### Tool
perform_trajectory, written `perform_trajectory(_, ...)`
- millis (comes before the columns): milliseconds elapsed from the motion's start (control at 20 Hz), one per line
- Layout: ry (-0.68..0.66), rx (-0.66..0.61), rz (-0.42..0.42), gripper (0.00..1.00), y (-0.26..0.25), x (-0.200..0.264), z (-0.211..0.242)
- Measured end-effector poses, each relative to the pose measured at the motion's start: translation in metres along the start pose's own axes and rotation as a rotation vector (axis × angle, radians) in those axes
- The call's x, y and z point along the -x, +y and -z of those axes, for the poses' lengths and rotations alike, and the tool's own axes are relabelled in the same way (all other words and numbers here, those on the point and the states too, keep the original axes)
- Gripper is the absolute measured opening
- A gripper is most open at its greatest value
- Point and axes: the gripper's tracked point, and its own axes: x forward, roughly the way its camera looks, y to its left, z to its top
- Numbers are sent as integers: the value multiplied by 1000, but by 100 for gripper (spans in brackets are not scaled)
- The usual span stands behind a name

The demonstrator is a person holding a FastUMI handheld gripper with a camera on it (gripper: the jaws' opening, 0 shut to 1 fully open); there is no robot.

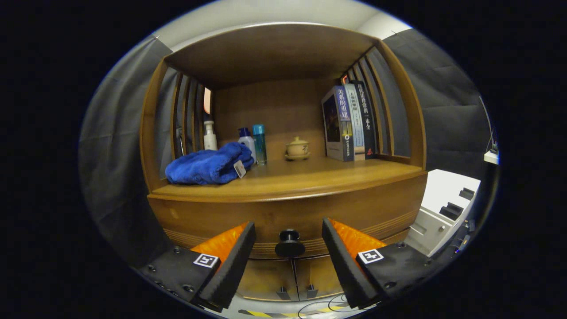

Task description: Pull open the drawer, take out the items inside it, and place them on the countertop above the cabinet.

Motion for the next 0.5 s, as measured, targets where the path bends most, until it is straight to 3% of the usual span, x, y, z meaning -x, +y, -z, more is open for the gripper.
perform_trajectory(500,-11,45,19,89,3,-30,24)
